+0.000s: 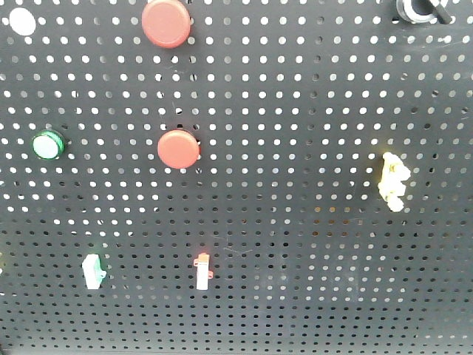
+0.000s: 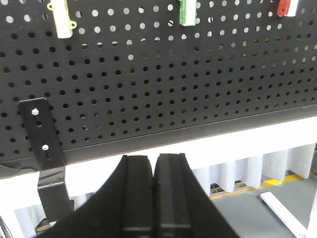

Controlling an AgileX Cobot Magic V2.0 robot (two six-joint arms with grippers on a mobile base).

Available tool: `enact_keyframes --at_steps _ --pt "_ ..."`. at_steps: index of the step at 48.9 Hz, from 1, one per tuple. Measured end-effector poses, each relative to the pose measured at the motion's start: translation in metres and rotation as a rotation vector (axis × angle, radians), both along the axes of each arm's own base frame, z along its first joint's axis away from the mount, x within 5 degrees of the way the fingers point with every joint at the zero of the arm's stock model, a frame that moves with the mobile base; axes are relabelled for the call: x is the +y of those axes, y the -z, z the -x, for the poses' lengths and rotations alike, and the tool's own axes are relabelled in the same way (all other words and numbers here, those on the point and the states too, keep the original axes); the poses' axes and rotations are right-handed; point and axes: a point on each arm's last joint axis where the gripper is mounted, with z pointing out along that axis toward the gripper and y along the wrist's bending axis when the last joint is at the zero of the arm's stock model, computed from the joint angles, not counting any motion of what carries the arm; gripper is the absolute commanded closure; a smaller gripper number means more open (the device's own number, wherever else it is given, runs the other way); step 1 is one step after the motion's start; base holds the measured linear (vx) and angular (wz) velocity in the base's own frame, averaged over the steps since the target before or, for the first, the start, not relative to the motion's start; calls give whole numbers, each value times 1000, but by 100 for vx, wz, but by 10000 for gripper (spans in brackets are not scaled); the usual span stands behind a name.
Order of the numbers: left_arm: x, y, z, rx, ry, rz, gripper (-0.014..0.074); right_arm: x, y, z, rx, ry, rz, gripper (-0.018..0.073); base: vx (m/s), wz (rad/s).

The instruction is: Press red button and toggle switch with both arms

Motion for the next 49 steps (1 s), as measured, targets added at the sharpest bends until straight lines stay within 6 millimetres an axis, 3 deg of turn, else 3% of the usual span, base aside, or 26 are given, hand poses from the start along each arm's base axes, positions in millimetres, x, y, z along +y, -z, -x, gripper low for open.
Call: enact_keyframes --at_steps 13,19,35,49 --pt "0 0 0 -1 0 0 594 -8 68 -15 242 123 -96 562 0 0" --pt "0 0 0 -3 0 1 594 -11 91 -17 282 180 -139 562 0 0" --pt "0 -1 0 -6 -1 2 594 -20 90 -12 189 317 -173 562 0 0" --pt "0 -1 0 -7 -1 3 594 -21 90 -12 188 329 -172 562 0 0"
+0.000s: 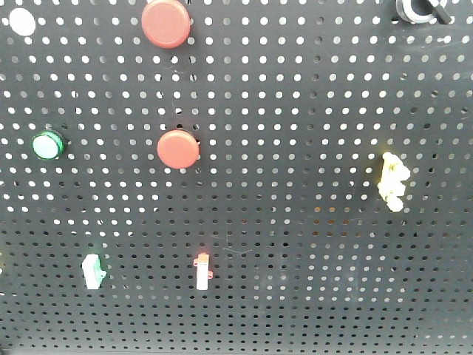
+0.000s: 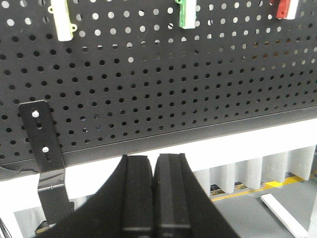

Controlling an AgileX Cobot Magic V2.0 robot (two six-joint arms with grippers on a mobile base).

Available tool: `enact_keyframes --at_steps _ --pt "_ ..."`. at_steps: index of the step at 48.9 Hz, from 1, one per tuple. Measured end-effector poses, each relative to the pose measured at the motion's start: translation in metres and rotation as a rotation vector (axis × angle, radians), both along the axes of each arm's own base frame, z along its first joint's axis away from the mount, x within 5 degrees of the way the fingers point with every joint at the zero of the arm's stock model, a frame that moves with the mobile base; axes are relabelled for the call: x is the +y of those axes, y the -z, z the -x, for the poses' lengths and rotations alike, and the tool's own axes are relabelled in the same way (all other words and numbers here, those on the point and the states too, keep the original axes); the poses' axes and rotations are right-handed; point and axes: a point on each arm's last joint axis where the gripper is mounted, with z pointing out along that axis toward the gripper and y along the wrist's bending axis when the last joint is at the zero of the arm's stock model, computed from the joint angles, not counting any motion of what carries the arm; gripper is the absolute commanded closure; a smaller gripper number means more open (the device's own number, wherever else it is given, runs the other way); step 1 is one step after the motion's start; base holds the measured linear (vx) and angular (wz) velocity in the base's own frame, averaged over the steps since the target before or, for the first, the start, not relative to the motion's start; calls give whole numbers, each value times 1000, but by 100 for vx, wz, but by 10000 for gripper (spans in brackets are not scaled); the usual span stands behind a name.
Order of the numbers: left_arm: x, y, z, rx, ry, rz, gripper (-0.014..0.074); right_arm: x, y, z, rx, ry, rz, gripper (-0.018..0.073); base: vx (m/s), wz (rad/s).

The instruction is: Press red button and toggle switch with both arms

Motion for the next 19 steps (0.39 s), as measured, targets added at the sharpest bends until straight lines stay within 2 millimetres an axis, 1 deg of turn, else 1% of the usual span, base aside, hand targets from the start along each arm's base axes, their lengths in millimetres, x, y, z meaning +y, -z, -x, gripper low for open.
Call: enact_keyframes --at_steps 19 --pt "0 0 0 0 0 0 594 0 0 0 0 0 2 562 0 0"
